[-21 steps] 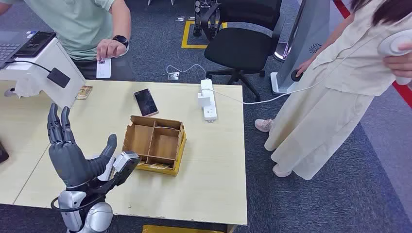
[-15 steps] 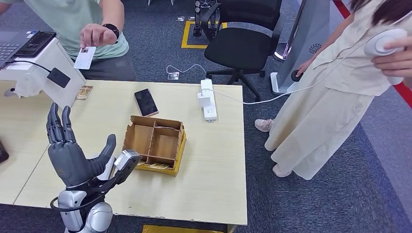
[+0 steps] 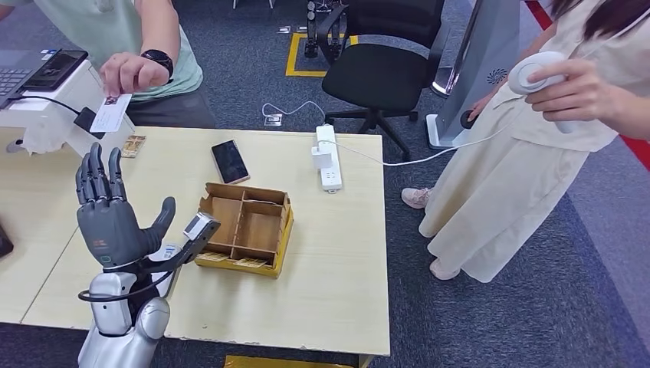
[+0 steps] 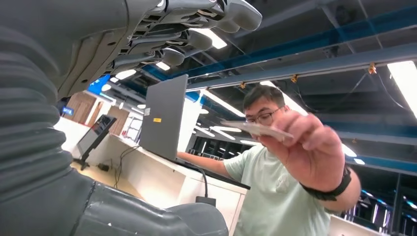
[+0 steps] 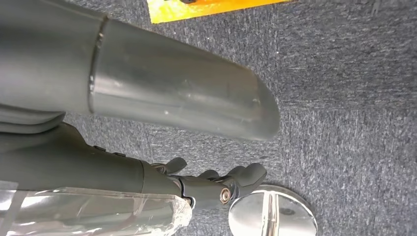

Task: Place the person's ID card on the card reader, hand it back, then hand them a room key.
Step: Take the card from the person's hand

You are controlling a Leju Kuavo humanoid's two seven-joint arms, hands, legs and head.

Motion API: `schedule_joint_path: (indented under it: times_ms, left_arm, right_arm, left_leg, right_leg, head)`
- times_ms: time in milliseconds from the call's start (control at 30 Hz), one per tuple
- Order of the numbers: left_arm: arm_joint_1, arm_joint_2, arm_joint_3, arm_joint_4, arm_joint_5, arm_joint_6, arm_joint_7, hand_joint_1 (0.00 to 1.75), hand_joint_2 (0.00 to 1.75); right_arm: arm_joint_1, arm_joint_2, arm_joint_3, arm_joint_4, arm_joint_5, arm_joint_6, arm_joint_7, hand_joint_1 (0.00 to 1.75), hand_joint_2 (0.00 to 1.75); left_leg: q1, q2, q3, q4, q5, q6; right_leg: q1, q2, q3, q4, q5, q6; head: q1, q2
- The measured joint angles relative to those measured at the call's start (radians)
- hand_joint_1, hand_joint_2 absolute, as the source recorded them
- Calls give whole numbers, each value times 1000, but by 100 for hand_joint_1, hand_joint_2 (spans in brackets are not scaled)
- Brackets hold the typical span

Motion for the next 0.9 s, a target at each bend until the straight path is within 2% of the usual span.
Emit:
schedule_joint_path:
  times_ms: [267, 767, 900]
  left_arm:
    - [-69, 52, -31, 96, 9, -13, 24, 0, 175]
    - [-146, 82, -37, 211, 46, -68, 92, 0, 175]
    - [-154, 104, -35, 230, 38, -31, 87, 0, 175]
  right_arm:
    - [-4, -4, 19, 14, 1, 0, 4, 0, 0]
    - [-4, -8, 48, 25, 1, 0, 21, 0, 0]
    - [-4, -10, 57, 25, 1, 0, 23, 0, 0]
  left_leg:
    - [0, 0, 0, 0, 0, 0]
    - [0, 0, 0, 0, 0, 0]
    - [0, 0, 0, 0, 0, 0]
  right_leg:
    - [0, 0, 0, 0, 0, 0]
    - [0, 0, 0, 0, 0, 0]
    - [0, 1, 0, 0, 0, 0]
  head:
    - [0, 0]
    - [0, 0]
    - [0, 0]
